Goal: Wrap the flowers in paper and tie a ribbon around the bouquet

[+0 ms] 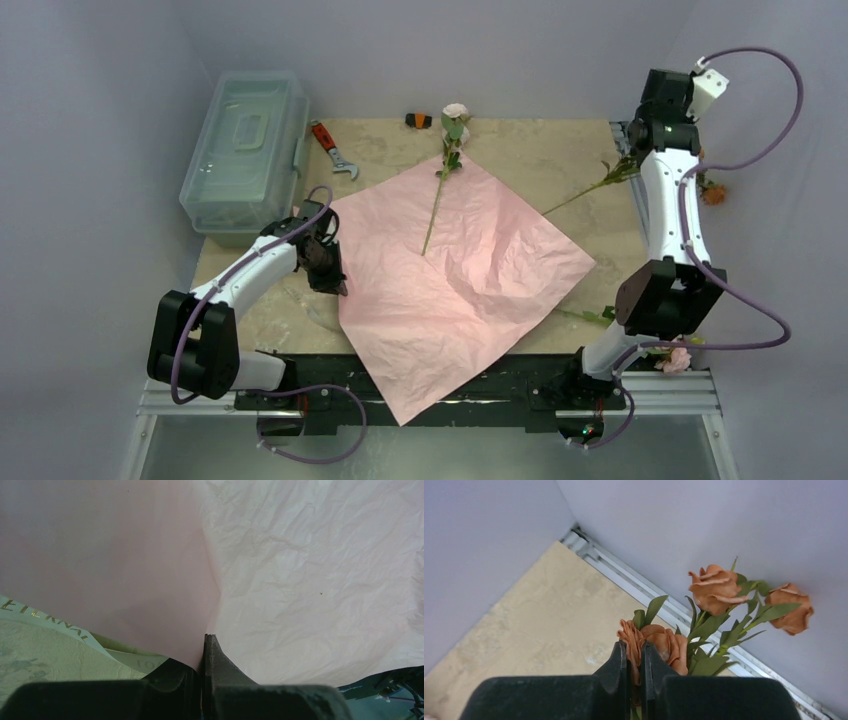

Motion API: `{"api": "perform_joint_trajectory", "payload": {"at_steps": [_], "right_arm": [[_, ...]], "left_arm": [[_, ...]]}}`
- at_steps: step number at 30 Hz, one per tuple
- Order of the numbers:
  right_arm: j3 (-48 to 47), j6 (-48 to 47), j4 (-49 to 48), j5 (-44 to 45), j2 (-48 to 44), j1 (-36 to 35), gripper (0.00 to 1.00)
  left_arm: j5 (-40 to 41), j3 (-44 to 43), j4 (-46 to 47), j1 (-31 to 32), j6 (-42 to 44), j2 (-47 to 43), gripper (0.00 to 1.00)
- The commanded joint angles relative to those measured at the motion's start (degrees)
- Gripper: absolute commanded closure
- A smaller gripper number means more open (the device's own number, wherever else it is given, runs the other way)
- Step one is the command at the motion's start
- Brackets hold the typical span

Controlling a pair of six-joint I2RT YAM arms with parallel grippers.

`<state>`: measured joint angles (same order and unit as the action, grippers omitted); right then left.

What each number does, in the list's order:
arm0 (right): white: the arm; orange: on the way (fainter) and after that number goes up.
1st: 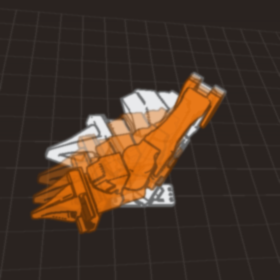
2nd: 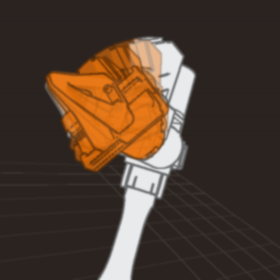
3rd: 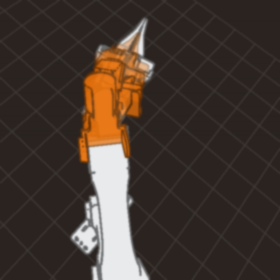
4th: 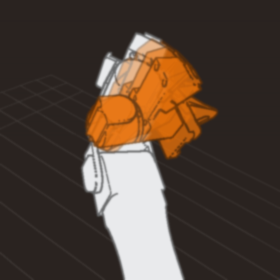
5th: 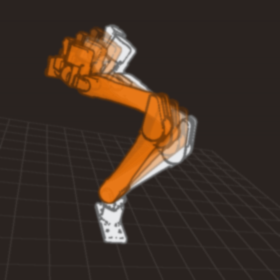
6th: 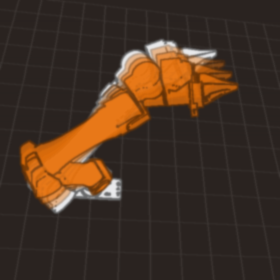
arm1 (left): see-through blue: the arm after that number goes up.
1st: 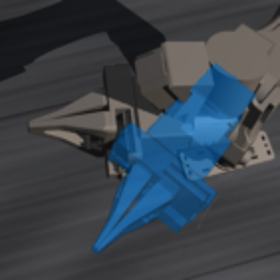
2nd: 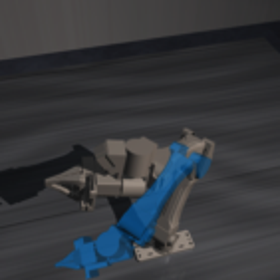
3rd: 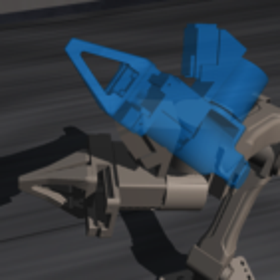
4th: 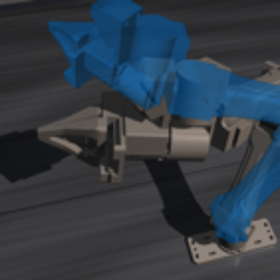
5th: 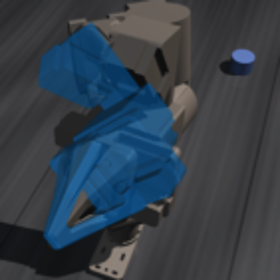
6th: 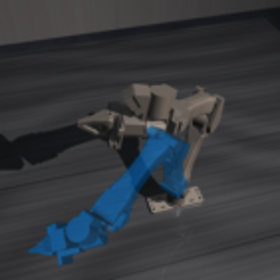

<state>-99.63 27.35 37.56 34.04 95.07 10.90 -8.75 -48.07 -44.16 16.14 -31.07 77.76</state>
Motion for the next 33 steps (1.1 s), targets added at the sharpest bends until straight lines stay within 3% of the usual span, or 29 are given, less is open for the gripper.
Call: {"api": "perform_joint_trajectory", "payload": {"at_steps": [1, 9, 13, 16, 22, 27, 33], "right_arm": [[-8.0, -6.6, -4.5, 4.6, -1.9, -2.9, 1.0], [-23.1, -13.8, -7.8, 7.3, 0.9, -4.9, 1.0], [-26.1, -19.2, -13.4, 8.5, 0.7, -6.2, 1.0], [-25.6, -23.1, -18.8, 4.0, -0.1, -6.2, 1.0], [-18.2, -21.8, -19.8, -17.2, -2.3, -9.0, 1.0], [-9.4, -21.0, -19.8, -22.5, -1.2, -17.6, 1.0], [-0.5, -19.6, -26.7, -28.8, 3.6, -24.7, 1.0]], "left_arm": [[-0.9, 0.2, 1.5, 0.2, -0.8, -1.5, 1.0], [-1.4, 0.2, 1.6, 0.2, -0.5, -2.0, 1.0], [-1.6, 0.3, 1.6, 0.2, -0.4, -2.3, 1.0], [-1.6, 0.2, 1.7, 0.2, -0.4, -2.4, 1.0], [-1.5, 0.3, 1.8, 0.2, -0.6, -2.5, 1.0], [-1.4, 0.3, 1.6, 0.4, -0.7, -2.9, 1.0], [-1.1, 0.2, 1.6, 0.5, -0.7, -2.5, 1.0]]}}
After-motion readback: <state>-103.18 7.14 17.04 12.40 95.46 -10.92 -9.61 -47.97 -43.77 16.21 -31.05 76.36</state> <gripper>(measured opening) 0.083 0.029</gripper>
